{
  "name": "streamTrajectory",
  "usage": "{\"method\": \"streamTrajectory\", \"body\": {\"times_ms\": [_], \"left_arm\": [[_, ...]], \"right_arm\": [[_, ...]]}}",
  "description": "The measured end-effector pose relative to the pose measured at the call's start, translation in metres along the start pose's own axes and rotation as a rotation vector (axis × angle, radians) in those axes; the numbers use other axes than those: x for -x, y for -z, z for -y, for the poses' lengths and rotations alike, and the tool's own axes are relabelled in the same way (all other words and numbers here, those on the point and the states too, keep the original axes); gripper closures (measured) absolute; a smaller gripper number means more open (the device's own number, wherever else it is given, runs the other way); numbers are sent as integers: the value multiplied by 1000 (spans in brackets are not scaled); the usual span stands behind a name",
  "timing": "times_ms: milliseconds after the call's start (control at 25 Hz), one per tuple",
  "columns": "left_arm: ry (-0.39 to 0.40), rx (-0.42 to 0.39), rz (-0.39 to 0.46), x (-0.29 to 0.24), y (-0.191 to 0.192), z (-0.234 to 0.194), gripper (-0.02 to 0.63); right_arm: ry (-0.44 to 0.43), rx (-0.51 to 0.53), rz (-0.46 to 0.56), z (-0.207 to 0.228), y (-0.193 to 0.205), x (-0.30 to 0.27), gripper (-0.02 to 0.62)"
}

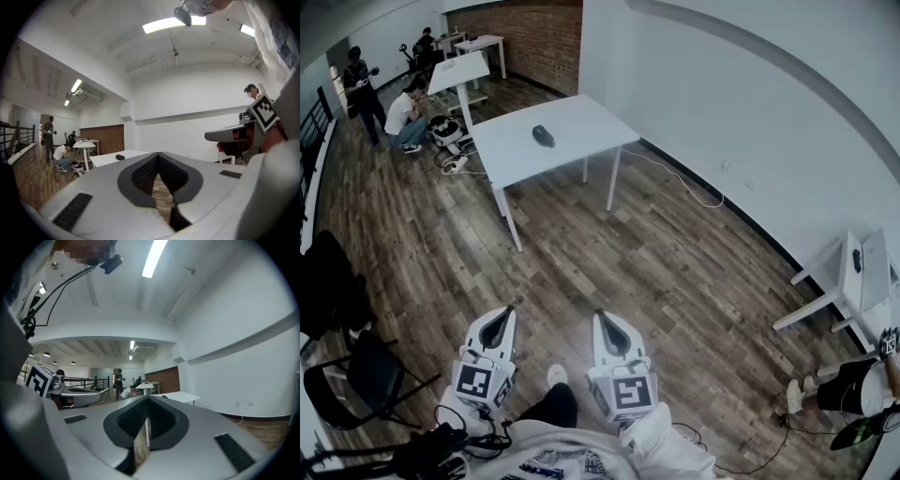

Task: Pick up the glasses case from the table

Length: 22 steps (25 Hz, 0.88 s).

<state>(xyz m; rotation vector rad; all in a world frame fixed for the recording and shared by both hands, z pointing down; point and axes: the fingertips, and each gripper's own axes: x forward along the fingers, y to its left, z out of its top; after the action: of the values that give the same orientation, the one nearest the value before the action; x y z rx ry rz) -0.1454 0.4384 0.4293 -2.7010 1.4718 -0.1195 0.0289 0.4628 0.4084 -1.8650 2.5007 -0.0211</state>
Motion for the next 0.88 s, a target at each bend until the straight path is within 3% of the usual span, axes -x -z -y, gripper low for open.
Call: {"method": "streamTrajectory", "body": {"times_ms": [120, 240, 480, 720, 880], "left_arm": [[40, -43, 11, -65, -17, -50, 577], [40, -37, 30, -128, -32, -95, 577], [42, -18, 6, -233, -15, -143, 577], [8, -29, -64, -383, 20, -191, 577], [-51, 4, -125, -505, 24, -238, 577]], "right_arm": [[39, -17, 12, 16, -18, -68, 591], [56, -24, 13, 38, -34, -126, 591], [132, -73, 12, 113, -5, -223, 591], [110, -109, -9, 209, 27, -370, 591], [61, -124, -29, 286, 26, -493, 591]]}}
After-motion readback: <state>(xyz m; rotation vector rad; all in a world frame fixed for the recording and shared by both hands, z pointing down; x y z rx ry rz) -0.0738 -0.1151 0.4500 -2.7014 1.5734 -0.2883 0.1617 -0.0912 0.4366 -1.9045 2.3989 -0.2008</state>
